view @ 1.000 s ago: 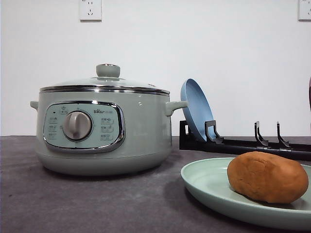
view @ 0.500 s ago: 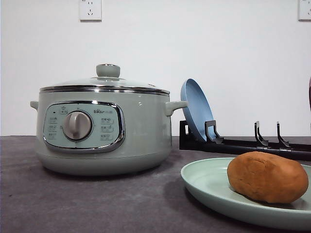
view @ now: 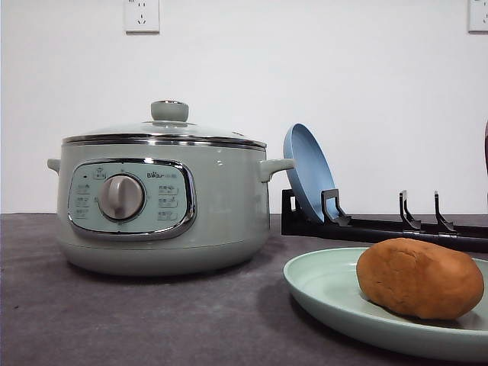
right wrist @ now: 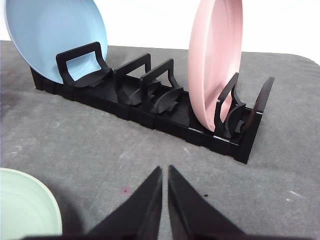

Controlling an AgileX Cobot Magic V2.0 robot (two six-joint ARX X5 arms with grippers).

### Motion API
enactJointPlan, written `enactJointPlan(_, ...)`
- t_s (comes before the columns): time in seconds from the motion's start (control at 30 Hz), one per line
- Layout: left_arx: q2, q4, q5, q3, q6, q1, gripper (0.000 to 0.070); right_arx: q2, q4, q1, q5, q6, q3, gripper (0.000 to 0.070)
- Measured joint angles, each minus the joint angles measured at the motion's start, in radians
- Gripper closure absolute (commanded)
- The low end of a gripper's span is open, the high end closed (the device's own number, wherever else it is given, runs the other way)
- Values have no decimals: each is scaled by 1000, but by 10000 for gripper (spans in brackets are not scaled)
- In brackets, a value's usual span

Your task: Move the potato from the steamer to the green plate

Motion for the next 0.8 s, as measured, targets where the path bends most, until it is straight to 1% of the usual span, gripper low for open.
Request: enactJointPlan(0.8, 0, 0, 0, 0, 0, 0, 700, 0, 0, 0, 0, 0, 0, 691)
